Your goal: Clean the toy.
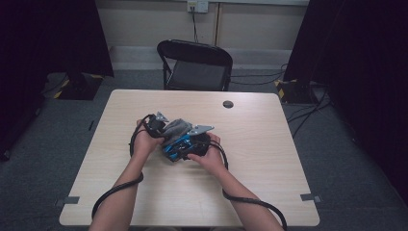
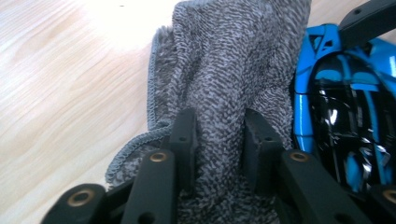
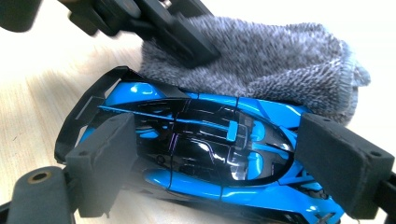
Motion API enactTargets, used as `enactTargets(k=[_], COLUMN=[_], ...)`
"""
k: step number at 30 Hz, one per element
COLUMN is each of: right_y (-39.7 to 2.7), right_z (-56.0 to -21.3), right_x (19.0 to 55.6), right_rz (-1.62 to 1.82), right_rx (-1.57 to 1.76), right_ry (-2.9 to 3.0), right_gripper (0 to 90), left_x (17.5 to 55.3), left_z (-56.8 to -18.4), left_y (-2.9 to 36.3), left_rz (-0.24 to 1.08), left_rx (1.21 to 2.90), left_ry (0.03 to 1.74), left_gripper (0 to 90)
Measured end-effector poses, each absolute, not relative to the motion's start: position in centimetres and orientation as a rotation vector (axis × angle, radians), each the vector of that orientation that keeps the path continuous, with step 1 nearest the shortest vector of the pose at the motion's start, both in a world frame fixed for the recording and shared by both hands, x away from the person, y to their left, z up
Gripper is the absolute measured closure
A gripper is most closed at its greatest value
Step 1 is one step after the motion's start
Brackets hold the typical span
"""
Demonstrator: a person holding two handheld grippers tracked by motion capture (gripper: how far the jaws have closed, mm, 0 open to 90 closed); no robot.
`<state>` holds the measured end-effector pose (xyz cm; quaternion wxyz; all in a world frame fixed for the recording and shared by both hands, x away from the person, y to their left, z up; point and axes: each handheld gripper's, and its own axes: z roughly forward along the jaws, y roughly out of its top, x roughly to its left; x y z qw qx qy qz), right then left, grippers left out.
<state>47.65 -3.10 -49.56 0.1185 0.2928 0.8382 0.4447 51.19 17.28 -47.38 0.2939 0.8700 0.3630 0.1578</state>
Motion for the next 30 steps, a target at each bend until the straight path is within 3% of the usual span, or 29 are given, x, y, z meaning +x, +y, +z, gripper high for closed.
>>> enactTargets(k=[30], right_y=[-3.15], right_z=[-49.37], right_x=[48.08], right_rz=[1.281], right_rx=[0.838], right_ry=[2.482], right_gripper=[12.8], left_x=[51.37], left_z=[-47.90], left_y=[17.64], left_rz=[0.399], left_rx=[2.304], left_ry=[0.950], left_gripper=[75.7])
